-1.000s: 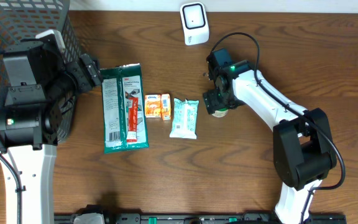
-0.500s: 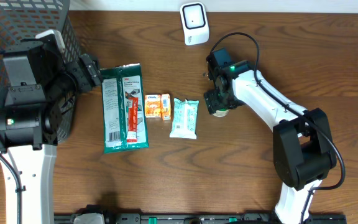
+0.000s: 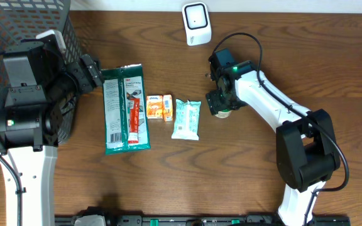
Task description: Scan the item barcode
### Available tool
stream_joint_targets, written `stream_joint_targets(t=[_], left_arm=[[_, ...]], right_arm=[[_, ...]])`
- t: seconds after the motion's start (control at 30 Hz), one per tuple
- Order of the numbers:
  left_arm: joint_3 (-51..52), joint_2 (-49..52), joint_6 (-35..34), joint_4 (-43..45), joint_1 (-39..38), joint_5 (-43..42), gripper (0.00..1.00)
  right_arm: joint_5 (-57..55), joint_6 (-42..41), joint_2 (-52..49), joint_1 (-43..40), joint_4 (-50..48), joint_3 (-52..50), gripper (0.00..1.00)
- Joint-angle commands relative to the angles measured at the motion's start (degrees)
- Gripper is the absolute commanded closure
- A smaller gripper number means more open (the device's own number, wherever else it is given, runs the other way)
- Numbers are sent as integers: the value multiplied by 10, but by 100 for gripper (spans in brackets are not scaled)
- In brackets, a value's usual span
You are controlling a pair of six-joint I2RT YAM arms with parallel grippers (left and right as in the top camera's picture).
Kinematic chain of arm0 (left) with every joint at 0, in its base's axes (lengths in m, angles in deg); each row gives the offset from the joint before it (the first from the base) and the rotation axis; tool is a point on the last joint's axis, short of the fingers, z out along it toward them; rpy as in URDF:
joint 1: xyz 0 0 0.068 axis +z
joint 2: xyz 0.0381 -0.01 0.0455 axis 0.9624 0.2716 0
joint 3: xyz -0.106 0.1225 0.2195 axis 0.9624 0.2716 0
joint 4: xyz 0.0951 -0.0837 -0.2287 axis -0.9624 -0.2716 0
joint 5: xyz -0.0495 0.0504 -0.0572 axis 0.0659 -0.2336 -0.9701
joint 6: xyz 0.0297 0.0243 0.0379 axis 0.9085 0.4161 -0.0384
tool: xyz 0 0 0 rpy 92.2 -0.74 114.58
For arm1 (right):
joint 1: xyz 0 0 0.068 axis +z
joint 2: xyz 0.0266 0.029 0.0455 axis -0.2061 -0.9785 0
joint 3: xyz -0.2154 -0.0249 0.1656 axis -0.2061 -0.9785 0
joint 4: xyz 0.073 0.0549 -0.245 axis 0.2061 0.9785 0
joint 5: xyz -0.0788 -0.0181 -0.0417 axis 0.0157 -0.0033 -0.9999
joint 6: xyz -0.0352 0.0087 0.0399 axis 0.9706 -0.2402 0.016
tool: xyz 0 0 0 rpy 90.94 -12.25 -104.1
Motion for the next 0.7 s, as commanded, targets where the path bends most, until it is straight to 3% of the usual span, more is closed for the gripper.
stream_joint_targets(t=[0.0, 0.67], left_arm=[[-3, 0, 7, 0, 3, -3, 13], [-3, 0, 7, 0, 3, -3, 13]], right_arm=[[-6, 0, -7, 5, -2, -4, 22], [-6, 0, -7, 6, -20, -27, 21]])
